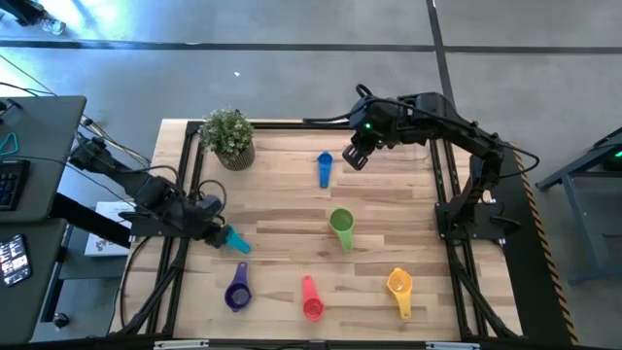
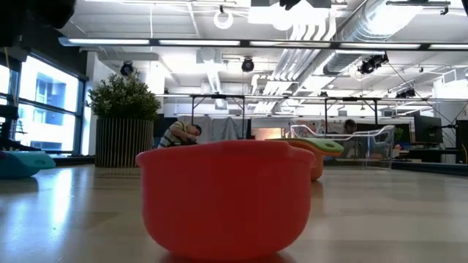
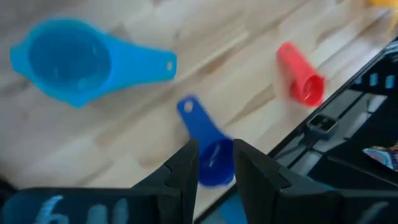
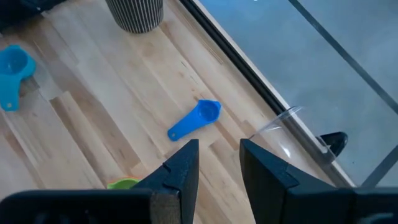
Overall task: Nest measuring cups in basket
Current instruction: Stack the dark blue measuring cup on top of the green measuring cup
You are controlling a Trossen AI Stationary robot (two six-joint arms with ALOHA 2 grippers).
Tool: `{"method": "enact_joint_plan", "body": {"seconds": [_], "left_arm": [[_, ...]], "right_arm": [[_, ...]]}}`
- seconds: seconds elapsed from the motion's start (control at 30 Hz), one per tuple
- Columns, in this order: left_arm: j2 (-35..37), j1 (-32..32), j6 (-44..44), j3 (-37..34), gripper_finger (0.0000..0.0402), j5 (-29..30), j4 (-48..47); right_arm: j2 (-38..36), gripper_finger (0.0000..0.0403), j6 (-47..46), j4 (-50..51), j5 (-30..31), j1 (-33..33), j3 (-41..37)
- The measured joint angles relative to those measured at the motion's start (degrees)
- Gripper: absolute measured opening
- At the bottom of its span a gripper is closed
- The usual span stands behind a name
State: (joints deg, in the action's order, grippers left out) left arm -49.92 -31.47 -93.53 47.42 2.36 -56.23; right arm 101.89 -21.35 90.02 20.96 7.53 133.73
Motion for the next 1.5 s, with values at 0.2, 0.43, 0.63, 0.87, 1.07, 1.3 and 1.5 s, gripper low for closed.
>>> {"method": "enact_joint_plan", "body": {"seconds": [0.2,0.43,0.63,0.87,1.07,1.3,1.5], "left_arm": [[-5.37,-7.20,-8.76,0.00,0.0090,-0.36,0.45],[-13.05,-13.59,-14.48,0.00,0.0090,-0.16,4.55],[-19.35,-16.78,-17.48,0.00,0.0090,-0.12,9.66],[-24.43,-17.82,-19.38,0.00,0.0090,0.01,15.52],[-28.28,-17.82,-19.38,0.00,0.0090,0.01,18.92],[-31.56,-17.82,-19.42,0.00,0.0090,-0.21,21.14],[-33.95,-17.82,-19.93,0.00,0.0090,-0.50,21.95]], "right_arm": [[0.00,0.0108,2.24,0.00,-0.05,0.00,0.00],[0.00,0.0108,3.13,0.00,-0.05,0.00,0.00],[0.00,0.0108,3.44,0.00,-0.07,0.00,0.00],[0.00,0.0108,3.44,0.00,-0.08,0.00,0.00],[0.00,0.0108,3.44,0.00,-0.09,0.00,-0.01],[0.00,0.0108,3.44,0.00,-0.10,0.00,-0.02],[0.00,0.0108,3.44,0.00,-0.11,0.00,-0.02]]}}
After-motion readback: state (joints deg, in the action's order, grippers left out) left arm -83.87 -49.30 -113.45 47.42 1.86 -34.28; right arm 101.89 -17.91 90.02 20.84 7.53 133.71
